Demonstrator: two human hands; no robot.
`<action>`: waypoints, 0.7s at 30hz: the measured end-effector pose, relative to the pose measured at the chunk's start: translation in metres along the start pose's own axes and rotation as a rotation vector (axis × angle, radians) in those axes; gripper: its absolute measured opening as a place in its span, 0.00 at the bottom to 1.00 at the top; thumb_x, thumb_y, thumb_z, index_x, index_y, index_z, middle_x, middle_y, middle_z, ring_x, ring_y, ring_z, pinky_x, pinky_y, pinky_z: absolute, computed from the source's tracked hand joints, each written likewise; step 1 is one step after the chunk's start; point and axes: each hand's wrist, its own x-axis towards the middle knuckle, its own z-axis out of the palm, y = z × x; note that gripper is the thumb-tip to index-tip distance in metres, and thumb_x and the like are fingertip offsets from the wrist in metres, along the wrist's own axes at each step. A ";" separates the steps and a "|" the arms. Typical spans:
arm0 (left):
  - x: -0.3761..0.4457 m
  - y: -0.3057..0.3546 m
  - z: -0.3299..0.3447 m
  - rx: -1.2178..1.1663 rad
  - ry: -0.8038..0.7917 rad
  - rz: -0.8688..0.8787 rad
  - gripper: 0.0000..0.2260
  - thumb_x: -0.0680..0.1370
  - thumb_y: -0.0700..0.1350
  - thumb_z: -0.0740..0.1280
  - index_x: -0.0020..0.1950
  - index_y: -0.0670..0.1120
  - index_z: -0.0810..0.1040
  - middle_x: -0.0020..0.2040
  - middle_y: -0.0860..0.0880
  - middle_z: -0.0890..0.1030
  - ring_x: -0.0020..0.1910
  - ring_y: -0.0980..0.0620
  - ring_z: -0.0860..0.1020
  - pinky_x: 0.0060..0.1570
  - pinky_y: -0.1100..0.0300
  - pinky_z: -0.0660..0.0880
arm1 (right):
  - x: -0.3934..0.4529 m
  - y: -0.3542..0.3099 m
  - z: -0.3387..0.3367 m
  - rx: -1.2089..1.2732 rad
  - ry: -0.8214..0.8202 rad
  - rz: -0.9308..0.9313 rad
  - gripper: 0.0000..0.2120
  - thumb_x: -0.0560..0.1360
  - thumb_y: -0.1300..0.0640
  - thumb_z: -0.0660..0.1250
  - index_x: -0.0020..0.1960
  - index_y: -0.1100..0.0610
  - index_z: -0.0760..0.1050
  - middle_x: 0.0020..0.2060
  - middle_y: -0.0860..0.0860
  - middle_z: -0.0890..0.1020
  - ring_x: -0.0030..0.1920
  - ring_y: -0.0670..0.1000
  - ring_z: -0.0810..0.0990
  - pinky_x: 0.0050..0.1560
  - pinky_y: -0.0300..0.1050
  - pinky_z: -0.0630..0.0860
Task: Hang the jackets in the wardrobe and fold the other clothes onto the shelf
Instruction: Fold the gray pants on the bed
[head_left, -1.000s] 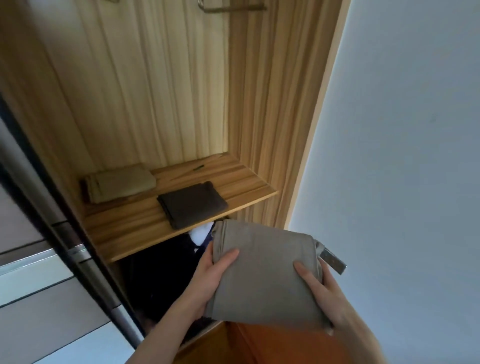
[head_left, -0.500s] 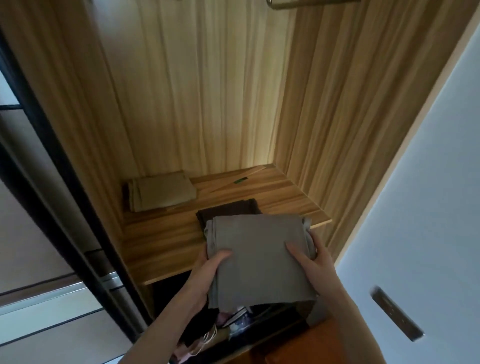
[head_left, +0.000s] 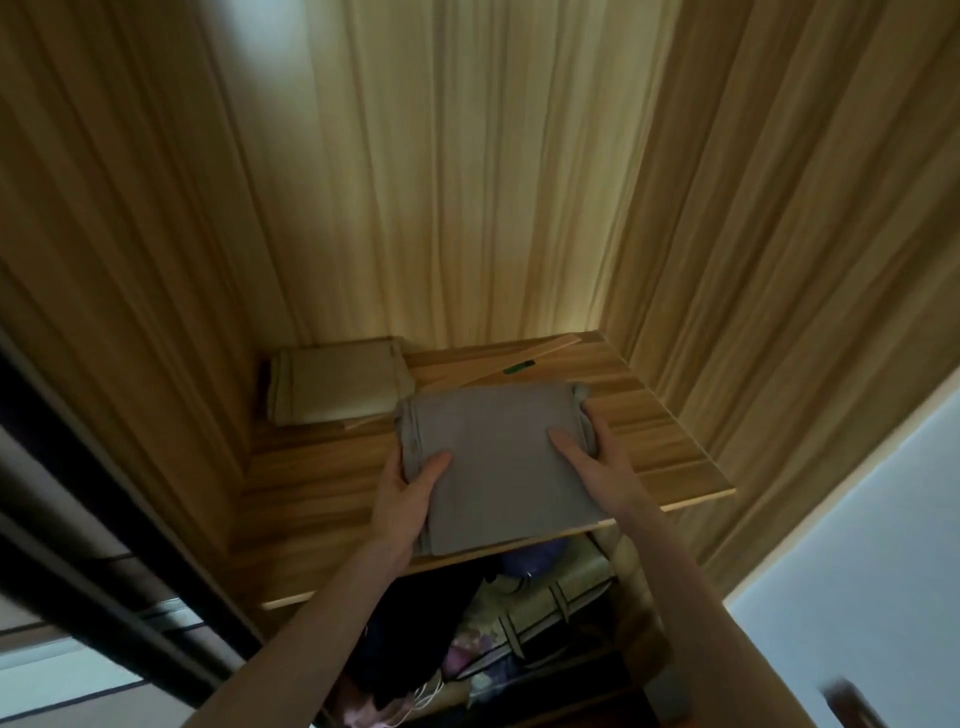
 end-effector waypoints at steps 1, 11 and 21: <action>0.009 -0.005 0.003 0.013 0.022 0.009 0.21 0.78 0.50 0.75 0.70 0.57 0.74 0.56 0.56 0.83 0.52 0.56 0.83 0.45 0.63 0.79 | 0.013 0.006 0.001 -0.007 -0.007 0.015 0.30 0.78 0.42 0.73 0.75 0.41 0.65 0.62 0.42 0.78 0.58 0.43 0.79 0.55 0.39 0.75; 0.081 -0.046 0.018 0.103 0.162 -0.049 0.25 0.80 0.50 0.74 0.75 0.49 0.72 0.62 0.50 0.80 0.58 0.48 0.80 0.61 0.46 0.80 | 0.095 0.049 0.016 -0.121 -0.081 0.149 0.38 0.78 0.39 0.71 0.82 0.46 0.59 0.70 0.49 0.73 0.62 0.51 0.74 0.65 0.50 0.72; 0.101 -0.070 0.017 0.591 0.250 -0.025 0.32 0.78 0.56 0.74 0.76 0.44 0.67 0.70 0.43 0.75 0.69 0.41 0.75 0.68 0.46 0.74 | 0.118 0.089 0.018 -0.705 -0.059 0.072 0.36 0.81 0.32 0.58 0.82 0.49 0.58 0.76 0.56 0.64 0.75 0.61 0.66 0.75 0.60 0.65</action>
